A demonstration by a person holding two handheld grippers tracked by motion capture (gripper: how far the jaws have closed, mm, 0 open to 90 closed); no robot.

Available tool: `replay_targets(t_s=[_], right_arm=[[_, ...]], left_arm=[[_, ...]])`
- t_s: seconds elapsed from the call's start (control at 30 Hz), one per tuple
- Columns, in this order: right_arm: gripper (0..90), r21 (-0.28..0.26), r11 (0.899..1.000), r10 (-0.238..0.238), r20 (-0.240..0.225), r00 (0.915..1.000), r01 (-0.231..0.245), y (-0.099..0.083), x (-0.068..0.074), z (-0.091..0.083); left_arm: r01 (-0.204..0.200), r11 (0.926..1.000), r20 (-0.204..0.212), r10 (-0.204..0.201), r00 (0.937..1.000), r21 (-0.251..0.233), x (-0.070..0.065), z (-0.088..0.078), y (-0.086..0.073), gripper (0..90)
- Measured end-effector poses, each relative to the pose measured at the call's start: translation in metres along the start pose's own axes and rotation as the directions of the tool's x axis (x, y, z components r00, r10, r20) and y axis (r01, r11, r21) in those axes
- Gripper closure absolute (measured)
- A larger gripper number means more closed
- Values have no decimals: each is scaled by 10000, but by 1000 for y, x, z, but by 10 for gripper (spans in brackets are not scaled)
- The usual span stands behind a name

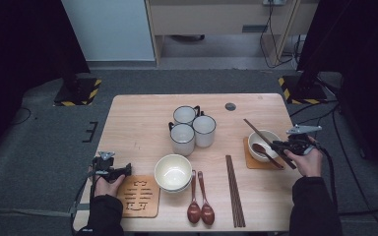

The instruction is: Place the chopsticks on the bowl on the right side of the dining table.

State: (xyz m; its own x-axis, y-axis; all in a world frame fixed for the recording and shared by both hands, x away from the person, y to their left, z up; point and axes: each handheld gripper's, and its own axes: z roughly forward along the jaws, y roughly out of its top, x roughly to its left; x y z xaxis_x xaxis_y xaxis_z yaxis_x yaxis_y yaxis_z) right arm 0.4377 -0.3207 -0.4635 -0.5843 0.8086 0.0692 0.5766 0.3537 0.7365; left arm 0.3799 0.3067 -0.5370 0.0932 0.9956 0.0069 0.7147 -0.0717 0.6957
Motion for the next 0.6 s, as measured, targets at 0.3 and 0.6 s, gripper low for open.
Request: replay_targets(t_s=[0.3,0.6], right_arm=[[777,123,9997,-200,-182,9996,203,1,1,0],[695,114,9997,-198,-58,9998,199,2,2,1]], left_arm=[[-1,10000,0,1,10000,1,0,0,0,0],[-1,10000,0,1,10000,0,0,0,0,0]])
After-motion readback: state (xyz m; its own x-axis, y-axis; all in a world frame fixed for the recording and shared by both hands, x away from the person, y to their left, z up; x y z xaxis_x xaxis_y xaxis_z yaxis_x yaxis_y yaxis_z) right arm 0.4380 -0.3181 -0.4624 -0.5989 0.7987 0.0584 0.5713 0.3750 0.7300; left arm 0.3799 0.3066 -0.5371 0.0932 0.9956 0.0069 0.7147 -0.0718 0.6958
